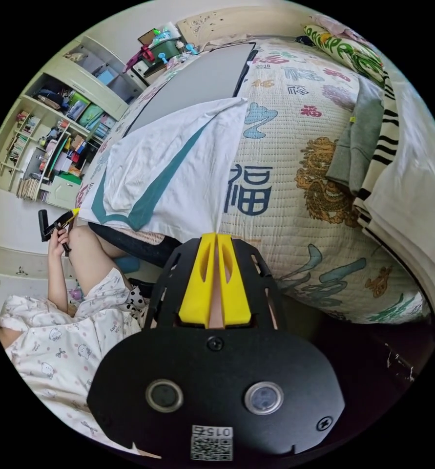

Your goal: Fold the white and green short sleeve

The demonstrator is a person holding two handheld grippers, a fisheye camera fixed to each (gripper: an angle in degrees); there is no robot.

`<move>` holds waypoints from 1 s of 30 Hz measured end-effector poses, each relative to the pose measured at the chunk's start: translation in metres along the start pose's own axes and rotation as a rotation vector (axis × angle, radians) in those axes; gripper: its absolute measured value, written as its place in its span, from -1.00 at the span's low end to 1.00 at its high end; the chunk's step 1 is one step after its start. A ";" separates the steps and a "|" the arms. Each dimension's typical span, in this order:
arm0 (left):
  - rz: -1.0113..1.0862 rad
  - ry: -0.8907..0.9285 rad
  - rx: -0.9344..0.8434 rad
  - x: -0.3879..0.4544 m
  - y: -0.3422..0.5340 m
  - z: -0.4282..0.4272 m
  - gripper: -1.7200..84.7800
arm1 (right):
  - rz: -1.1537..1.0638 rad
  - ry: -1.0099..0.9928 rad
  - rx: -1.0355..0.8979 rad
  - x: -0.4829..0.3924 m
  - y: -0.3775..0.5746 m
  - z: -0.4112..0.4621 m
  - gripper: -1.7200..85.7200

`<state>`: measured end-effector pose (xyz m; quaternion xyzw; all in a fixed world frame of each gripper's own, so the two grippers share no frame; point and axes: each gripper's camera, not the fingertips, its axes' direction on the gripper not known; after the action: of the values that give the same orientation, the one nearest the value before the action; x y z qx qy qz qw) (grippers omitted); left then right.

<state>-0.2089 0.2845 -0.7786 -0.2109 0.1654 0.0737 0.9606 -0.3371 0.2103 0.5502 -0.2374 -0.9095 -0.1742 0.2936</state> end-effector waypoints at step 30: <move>1.150 -0.188 -0.526 0.068 0.053 0.209 -0.81 | -1.010 0.214 -0.101 -0.001 0.184 0.221 -0.81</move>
<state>-0.0971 0.4266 -0.6436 -0.3100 0.1435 0.6337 0.6941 -0.3377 0.4630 0.4123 0.2361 -0.8660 -0.3613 0.2524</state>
